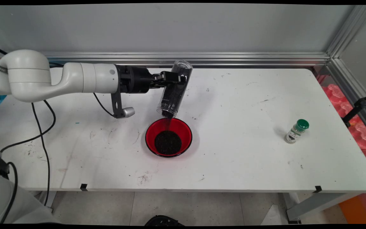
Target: Pour the black seasoning powder in the red bowl
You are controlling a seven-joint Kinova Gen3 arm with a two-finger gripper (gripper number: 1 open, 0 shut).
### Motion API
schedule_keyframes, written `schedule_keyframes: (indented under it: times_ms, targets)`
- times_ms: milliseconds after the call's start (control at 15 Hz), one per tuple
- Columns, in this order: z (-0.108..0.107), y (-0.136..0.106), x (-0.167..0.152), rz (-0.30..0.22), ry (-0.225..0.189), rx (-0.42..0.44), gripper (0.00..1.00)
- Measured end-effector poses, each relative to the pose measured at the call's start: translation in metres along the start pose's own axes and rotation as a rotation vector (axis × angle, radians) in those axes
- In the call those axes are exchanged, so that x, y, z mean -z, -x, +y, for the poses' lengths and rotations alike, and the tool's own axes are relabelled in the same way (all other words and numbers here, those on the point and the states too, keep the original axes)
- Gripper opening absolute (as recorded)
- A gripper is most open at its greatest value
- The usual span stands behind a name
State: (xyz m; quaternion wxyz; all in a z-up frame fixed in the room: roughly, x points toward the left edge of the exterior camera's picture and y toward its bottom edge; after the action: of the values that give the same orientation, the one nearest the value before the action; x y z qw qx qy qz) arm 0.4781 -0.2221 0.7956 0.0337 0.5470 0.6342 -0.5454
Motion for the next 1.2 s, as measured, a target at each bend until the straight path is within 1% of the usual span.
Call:
schedule_keyframes:
  times_ms: [1200]
  targets:
    - [-0.0010, -0.0014, -0.0079, -0.003, 0.003, 0.013, 0.00]
